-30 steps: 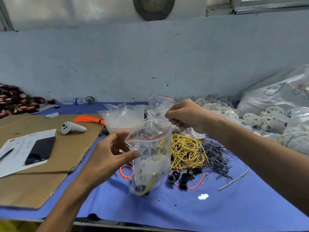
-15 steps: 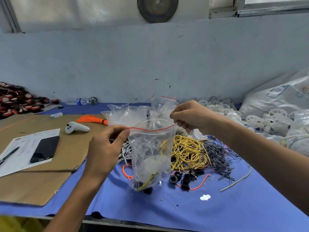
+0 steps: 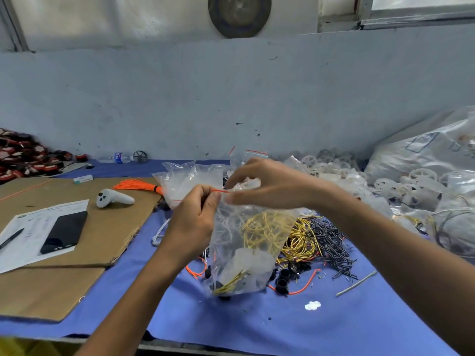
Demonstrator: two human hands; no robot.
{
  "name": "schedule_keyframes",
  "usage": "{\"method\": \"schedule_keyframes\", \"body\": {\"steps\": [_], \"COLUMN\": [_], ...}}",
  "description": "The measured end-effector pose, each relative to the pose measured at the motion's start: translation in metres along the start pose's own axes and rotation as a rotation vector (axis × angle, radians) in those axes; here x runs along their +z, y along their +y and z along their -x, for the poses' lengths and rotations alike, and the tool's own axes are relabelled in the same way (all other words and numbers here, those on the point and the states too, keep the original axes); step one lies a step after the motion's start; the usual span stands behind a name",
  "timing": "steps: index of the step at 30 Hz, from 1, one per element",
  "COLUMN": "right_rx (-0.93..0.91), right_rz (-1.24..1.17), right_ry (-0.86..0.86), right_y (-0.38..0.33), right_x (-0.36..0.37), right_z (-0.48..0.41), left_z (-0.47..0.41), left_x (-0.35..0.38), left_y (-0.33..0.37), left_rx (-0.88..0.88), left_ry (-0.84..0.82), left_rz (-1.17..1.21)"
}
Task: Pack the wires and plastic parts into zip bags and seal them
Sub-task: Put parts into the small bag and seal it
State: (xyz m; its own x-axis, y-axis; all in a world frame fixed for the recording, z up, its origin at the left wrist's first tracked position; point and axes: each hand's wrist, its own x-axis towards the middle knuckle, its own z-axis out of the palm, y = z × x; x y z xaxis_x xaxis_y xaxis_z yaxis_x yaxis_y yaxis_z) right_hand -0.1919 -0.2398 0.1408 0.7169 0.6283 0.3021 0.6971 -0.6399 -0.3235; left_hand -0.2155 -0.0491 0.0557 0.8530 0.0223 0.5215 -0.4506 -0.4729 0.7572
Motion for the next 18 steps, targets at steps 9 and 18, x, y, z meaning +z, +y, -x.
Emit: {"method": "schedule_keyframes", "body": {"steps": [9,18], "right_rx": [-0.001,0.010], "right_rz": [-0.042,0.071], "right_ry": [0.065,0.054], "right_y": [-0.004,0.000], "right_x": [0.019,0.026], "right_z": [-0.015,-0.013], "left_z": [-0.005,-0.003], "left_x": [-0.007,-0.013], "left_y": [0.000,-0.007], "left_rx": [0.002,0.043], "left_ry": [0.048,0.037], "left_rz": [-0.007,0.003]}}
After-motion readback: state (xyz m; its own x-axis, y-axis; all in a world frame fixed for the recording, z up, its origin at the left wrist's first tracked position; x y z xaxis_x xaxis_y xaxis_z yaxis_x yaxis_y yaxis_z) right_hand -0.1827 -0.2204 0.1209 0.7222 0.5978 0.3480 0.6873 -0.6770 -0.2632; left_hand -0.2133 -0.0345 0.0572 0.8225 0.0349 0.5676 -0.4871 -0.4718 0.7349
